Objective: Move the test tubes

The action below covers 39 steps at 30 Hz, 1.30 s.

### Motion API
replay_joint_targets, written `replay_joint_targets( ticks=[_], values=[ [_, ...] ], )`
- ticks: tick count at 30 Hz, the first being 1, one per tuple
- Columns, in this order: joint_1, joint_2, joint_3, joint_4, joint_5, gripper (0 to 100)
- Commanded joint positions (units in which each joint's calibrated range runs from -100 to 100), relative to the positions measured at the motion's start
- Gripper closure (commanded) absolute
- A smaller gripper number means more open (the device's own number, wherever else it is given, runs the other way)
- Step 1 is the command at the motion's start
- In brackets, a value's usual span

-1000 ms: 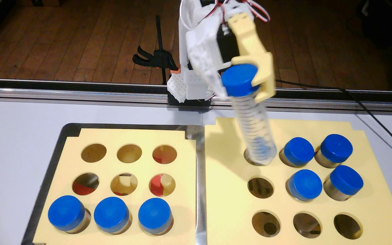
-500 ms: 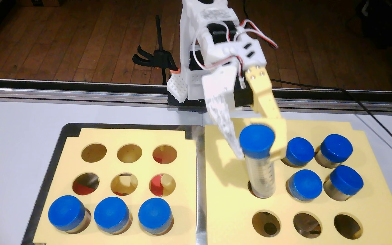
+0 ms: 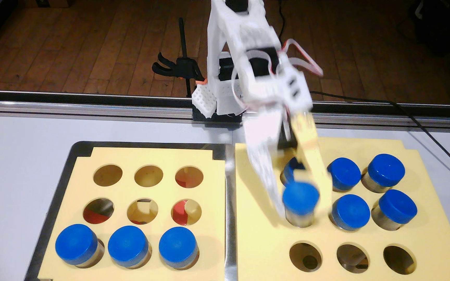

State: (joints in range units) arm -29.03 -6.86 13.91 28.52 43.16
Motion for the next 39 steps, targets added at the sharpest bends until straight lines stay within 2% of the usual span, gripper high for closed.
replay_joint_targets(
  ticks=[1,4,7,11,15,21,25,26,31,36,39],
  values=[
    [-3.24,2.04,0.12,1.54,-0.16,89],
    [-4.06,2.04,1.2,4.53,-0.27,87],
    [-3.76,1.44,2.75,5.01,-3.41,74],
    [-2.13,1.26,1.48,4.72,-3.72,68],
    [0.24,1.26,-3.52,4.53,-3.67,68],
    [11.36,-8.12,-12.14,4.62,-1.73,68],
    [17.73,-16.63,-6.06,4.91,-0.9,68],
    [19.21,-19.41,0.48,4.82,-0.43,68],
    [19.43,-19.58,16.64,4.05,-0.06,68],
    [19.88,-13.59,18.27,-6.66,3.29,69],
    [20.17,-10.2,15.64,-8.4,3.34,69]
  ],
)
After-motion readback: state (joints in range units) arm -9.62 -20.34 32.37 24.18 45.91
